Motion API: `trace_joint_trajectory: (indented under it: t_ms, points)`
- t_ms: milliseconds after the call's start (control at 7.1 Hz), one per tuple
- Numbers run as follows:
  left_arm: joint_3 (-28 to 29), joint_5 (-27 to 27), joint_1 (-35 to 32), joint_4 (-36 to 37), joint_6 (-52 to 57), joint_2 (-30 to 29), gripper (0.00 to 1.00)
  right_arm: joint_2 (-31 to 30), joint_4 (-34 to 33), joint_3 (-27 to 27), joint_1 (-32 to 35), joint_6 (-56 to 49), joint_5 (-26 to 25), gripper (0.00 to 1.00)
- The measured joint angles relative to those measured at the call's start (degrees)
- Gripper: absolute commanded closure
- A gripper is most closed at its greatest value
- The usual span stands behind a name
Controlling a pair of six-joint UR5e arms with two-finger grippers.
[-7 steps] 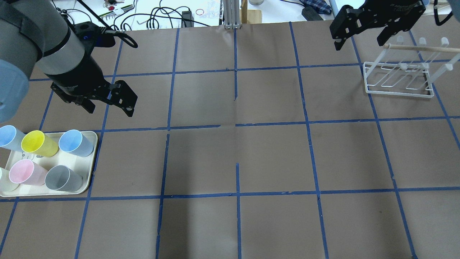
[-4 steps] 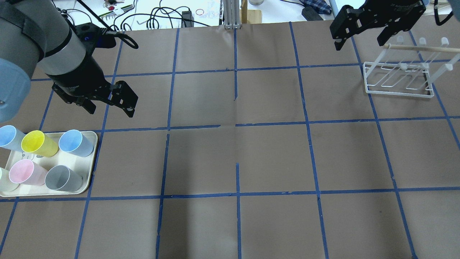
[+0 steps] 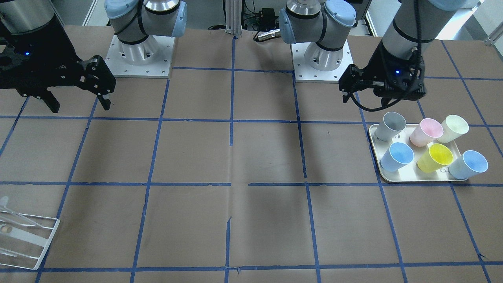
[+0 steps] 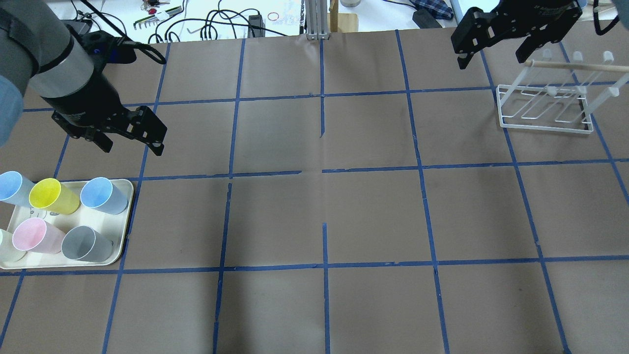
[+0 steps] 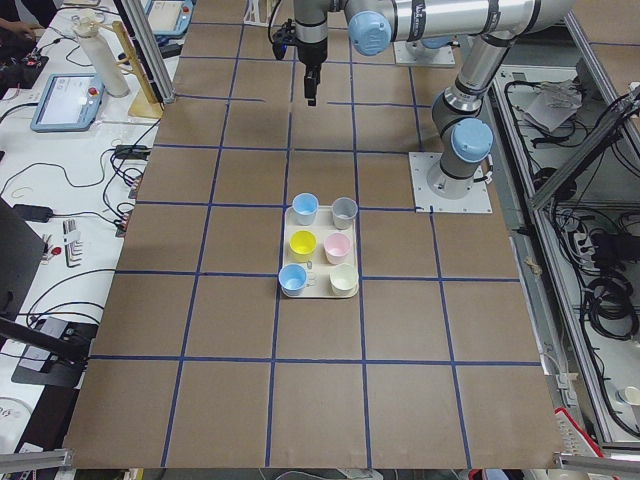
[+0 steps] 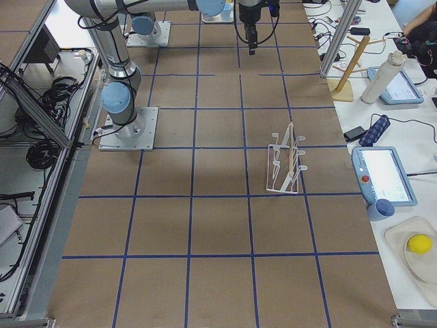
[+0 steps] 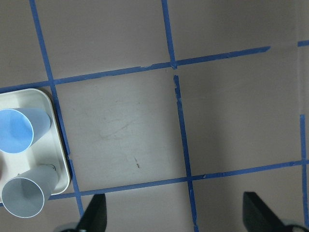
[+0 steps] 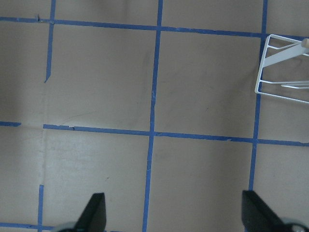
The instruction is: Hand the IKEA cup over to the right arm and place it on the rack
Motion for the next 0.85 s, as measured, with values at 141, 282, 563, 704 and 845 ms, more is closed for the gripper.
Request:
trace_joint_trajectory:
  t_ms: [141,282,563,704,845]
  points:
    - [-0.02,0.02,4.13,1.94,2.6,-1.33,0.0,-0.01,0.05,0.0,0.0,0.0,0.0,0.0]
    - [-0.06,0.06,7.12,3.79,7.58,-2.65,0.0,-0.03,0.08,0.0,0.0,0.0,0.0,0.0]
    - [-0.23,0.1,11.66,6.03,18.81,-5.16,0.13,-0.03,0.1,0.0,0.0,-0.08,-0.05,0.0]
    - [-0.91,0.07,13.67,8.21,24.0,-6.54,0.17,-0.04,0.11,0.0,0.0,-0.11,-0.08,0.0]
    - [-2.81,0.03,15.78,12.22,29.35,-7.66,0.21,-0.05,0.11,0.0,0.0,-0.12,-0.08,0.0]
